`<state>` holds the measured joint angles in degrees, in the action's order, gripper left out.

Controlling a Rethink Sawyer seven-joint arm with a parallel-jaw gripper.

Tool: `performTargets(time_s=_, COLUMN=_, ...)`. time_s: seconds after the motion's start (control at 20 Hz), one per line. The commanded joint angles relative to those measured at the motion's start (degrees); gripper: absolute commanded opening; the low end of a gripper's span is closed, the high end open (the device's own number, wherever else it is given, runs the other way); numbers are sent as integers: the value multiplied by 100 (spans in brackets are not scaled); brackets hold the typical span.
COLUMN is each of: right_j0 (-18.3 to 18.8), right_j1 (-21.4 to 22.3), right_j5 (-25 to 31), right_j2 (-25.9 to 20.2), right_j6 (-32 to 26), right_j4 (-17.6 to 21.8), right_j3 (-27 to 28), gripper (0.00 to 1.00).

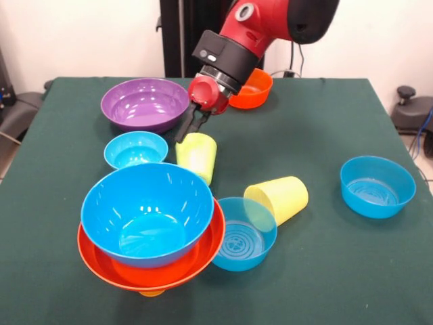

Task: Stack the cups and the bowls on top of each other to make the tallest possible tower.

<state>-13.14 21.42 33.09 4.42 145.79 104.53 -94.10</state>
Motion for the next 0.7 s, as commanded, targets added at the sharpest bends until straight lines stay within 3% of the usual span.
performTargets(time_s=0.05, right_j0=-152, right_j1=328, right_j5=-163, right_j2=-557, right_j6=1399, right_j4=937, right_j3=-138, gripper=100)
performTargets(time_s=0.4, right_j0=551, right_j1=720, right_j5=38, right_j2=-1591, right_j6=2514, right_j4=2415, right_j3=-821, gripper=100)
performTargets(time_s=0.7, right_j0=973, right_j1=681, right_j5=90, right_j2=-1990, right_j6=2508, right_j4=2630, right_j3=-903, gripper=100)
